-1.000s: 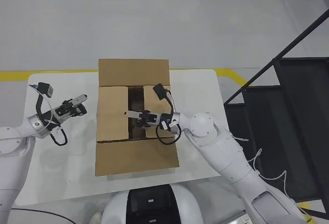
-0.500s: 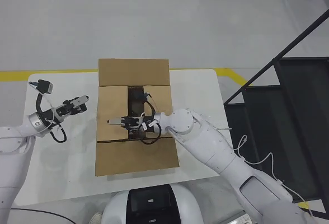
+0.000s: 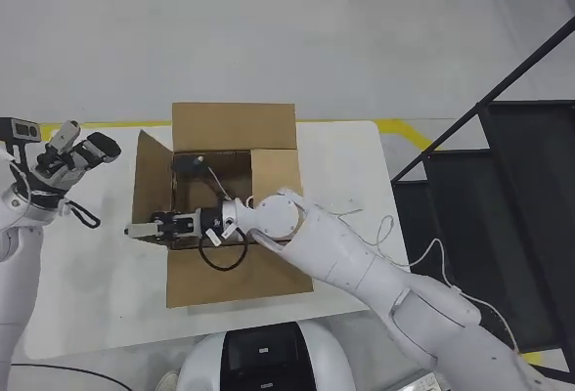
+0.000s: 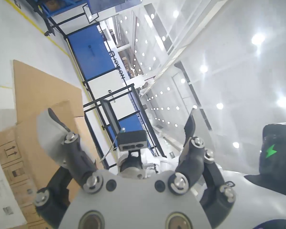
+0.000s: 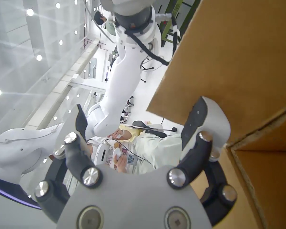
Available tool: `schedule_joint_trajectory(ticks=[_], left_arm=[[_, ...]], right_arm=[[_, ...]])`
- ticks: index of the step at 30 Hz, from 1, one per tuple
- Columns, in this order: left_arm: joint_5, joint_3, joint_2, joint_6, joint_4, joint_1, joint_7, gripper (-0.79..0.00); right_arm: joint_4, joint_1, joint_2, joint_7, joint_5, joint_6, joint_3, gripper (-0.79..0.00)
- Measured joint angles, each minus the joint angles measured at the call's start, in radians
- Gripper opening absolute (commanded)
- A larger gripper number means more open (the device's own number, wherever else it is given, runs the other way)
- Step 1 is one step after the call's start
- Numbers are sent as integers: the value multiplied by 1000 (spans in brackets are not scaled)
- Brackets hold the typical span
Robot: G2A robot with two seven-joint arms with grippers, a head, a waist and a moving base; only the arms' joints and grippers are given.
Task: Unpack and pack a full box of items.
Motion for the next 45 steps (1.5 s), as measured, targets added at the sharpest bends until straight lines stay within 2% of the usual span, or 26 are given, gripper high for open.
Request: schedule_joint_trajectory(ticks=[4,7,9,14,19,23,28,32,35,40,43,45], left_arm=[[-4,8,0,41,21,-20,-56,0],[83,53,1,156,85,-56,-66,0],[172,91,-3,252,140,-87,-15,0],[316,161,-11,348,221,-119,45,0],[368,223,-23,370,247,-127,24,0],[379,273,-39,360,253,-140,34,0],[366,317,-58,345,271,-171,36,0],[360,292,-56,320,274,-185,46,0],[343,240,-44,302,241,-179,36,0],[264,150,-23,298,111,-151,-63,0],[240,156,-24,311,30,-155,-125,0],[236,191,-31,320,-6,-174,-156,0]], right_arm=[[121,45,-65,-1,22,-10,-70,0],[192,70,-101,1,31,-24,-90,0],[226,85,-114,3,35,-41,-87,0],[243,103,-110,10,35,-72,-41,0],[156,86,-62,-28,-22,-80,60,0],[12,22,-2,-60,-113,-30,170,0],[-252,-135,79,-44,-240,95,337,0],[-425,-264,123,-1,-290,178,449,0],[-511,-342,146,36,-305,227,516,0],[-607,-451,179,98,-334,313,619,0],[-651,-509,196,148,-325,347,676,0],[-679,-549,207,184,-307,372,718,0]])
